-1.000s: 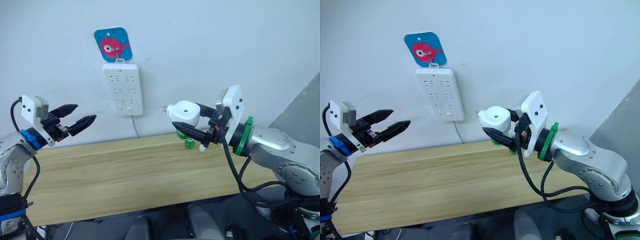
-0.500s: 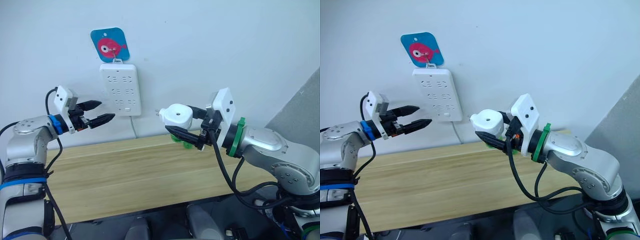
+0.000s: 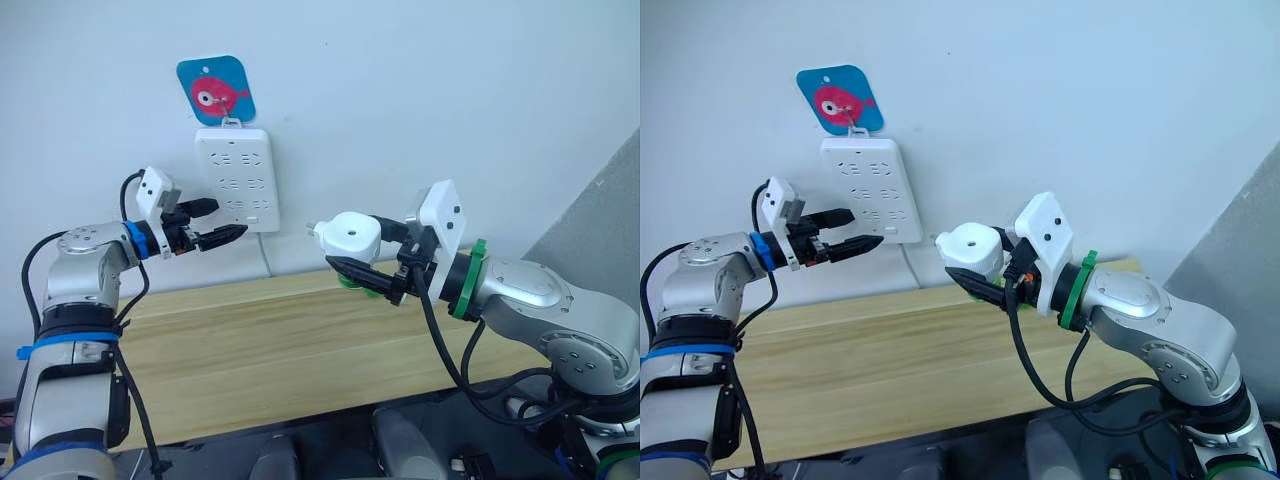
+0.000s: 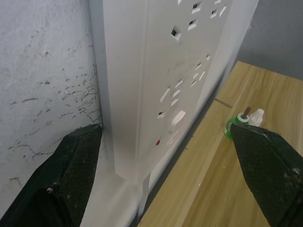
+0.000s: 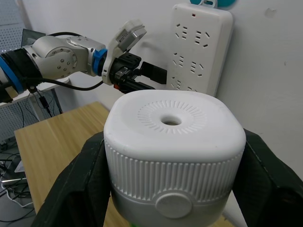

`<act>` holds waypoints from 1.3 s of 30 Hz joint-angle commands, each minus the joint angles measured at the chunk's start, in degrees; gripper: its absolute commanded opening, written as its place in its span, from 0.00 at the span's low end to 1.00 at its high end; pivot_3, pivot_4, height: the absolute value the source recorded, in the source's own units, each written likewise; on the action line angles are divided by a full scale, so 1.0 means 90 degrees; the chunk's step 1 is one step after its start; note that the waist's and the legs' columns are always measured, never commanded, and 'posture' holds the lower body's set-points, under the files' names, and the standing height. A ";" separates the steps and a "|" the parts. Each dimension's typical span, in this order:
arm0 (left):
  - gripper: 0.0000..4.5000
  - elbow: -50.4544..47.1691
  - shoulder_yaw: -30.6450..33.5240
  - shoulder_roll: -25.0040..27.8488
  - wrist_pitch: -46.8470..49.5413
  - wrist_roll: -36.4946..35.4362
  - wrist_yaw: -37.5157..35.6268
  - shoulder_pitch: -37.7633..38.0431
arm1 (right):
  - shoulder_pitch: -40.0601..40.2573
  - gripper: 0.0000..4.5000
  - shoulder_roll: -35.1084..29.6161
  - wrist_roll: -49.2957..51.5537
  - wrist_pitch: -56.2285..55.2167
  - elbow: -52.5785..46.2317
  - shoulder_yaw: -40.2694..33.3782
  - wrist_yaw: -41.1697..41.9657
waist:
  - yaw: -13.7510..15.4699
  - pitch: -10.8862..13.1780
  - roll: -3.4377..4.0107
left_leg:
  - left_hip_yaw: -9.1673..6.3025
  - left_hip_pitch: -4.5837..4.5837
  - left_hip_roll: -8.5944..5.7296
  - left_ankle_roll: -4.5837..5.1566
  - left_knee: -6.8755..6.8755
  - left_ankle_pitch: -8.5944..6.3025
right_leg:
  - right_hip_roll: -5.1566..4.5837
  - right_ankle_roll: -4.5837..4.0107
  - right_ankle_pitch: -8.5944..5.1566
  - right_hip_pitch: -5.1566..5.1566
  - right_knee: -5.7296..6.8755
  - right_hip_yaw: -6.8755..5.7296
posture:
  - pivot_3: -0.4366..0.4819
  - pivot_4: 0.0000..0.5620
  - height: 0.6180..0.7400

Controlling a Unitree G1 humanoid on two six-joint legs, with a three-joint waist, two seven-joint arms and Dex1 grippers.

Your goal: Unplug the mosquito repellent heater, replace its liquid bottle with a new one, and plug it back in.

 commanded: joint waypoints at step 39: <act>0.29 -0.1565 0.0119 -0.0169 0.1379 -0.0493 -0.0318 0.0206 | -0.1243 0.66 0.2814 -0.2501 0.0638 0.2030 0.1232 -0.1355 | -0.0142 0.0013 -0.0001 | -0.0006 -0.0007 0.0000 0.0002 -0.0008 -0.0002 | -0.0003 -0.0002 -0.0001 -0.0007 -0.0009 -0.0003 | 0.21 0.28 0.83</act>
